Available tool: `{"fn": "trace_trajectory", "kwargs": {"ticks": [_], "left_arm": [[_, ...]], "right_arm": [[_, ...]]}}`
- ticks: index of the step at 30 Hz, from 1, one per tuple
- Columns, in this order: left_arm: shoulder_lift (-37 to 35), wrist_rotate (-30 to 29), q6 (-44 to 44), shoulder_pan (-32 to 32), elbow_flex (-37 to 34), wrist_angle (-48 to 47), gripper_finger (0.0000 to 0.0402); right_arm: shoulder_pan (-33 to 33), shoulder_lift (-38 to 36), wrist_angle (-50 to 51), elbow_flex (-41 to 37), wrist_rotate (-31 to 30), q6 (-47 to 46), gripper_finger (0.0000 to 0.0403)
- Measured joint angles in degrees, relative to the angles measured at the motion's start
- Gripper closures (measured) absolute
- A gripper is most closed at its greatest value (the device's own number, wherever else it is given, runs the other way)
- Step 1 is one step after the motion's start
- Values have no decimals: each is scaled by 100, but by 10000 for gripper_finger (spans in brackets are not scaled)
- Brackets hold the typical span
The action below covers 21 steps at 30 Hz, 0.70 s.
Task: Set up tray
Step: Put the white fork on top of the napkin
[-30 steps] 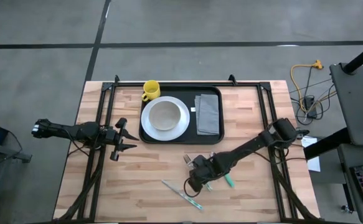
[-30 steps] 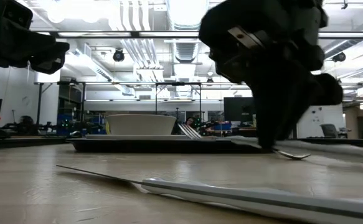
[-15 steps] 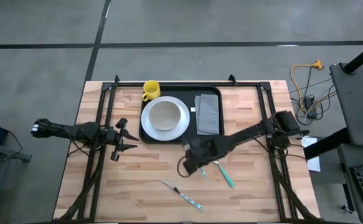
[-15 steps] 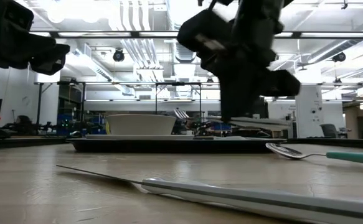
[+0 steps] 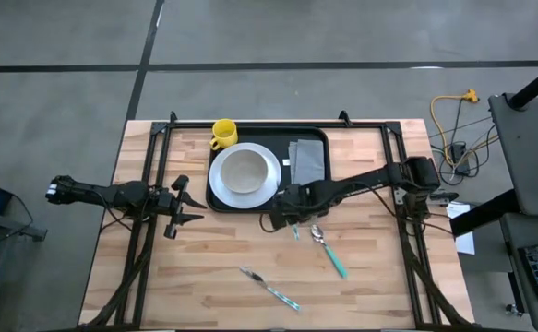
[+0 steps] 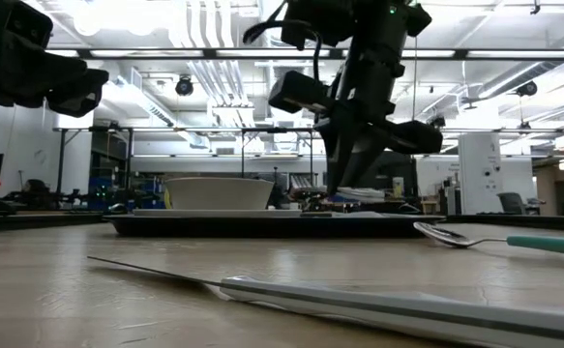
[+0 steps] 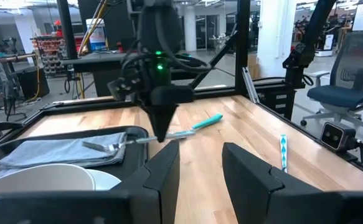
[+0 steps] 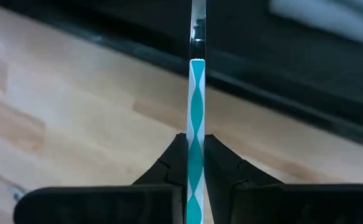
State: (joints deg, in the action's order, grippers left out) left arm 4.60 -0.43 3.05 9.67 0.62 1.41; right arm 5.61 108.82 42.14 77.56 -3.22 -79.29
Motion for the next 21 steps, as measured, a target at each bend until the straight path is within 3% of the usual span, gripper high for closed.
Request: {"fn": "trace_trajectory", "kwargs": {"ticks": [6, 21], "left_arm": [[0, 1, 0, 2, 0, 2, 299], [26, 0, 0, 2, 0, -7, 299]], "right_arm": [[-309, -262, 536, 0, 11, -233, 383], [-1403, -455, 589, -99, 174, 55, 383]]}}
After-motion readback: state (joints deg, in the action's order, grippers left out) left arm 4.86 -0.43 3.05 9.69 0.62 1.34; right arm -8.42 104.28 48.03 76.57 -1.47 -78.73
